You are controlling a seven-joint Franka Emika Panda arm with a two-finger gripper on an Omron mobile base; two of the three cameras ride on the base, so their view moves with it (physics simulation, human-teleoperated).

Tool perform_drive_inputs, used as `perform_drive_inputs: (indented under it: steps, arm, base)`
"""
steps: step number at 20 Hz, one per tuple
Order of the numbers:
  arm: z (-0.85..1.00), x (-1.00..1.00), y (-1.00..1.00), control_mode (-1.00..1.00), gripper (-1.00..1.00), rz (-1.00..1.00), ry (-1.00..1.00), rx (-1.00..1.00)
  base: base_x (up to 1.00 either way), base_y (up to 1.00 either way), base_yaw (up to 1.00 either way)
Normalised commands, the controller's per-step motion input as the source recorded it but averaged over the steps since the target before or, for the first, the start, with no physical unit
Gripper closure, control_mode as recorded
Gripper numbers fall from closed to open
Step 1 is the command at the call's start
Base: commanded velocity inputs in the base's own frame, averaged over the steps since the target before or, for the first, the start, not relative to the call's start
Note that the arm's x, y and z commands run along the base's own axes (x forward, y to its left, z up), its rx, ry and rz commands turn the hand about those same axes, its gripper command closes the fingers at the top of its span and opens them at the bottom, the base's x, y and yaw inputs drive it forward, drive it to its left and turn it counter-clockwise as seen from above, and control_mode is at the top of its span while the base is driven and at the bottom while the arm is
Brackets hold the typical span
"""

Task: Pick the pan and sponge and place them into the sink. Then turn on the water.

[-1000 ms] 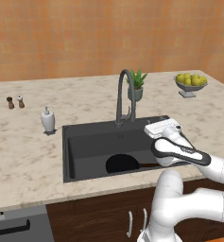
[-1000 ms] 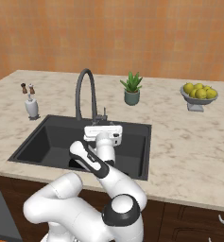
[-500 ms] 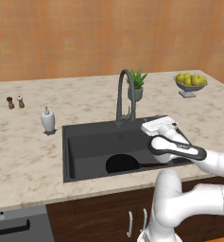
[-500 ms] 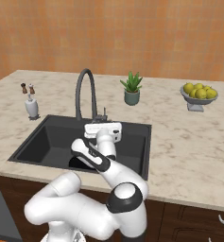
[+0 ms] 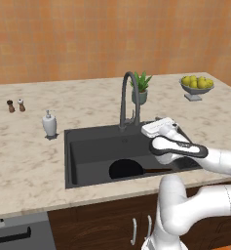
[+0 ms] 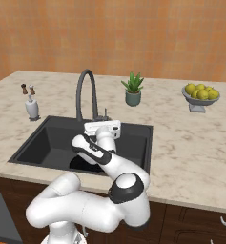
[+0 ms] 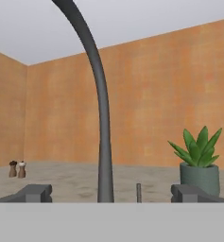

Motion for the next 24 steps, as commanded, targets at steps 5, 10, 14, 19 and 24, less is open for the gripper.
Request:
perform_drive_inputs:
  steps: [5, 10, 14, 19, 24]
  arm:
    - [-0.06, 0.29, 0.17, -1.0, -1.0, -0.08, 0.0, 0.0]
    - [-0.15, 0.16, 0.05, -1.0, -1.0, -0.06, 0.0, 0.0]
    - [-0.16, 0.05, 0.0, -1.0, -1.0, -0.04, 0.0, 0.0]
    - [-0.04, 0.0, 0.08, -1.0, -1.0, 0.0, -0.01, 0.0]
    - [0.0, 0.02, 0.18, -1.0, -1.0, 0.0, 0.0, -0.01]
  base:
    - [0.0, 0.0, 0.0]
    - [0.0, 0.0, 0.0]
    - [0.0, 0.0, 0.0]
    - [0.0, 0.0, 0.0]
    - [0.0, 0.0, 0.0]
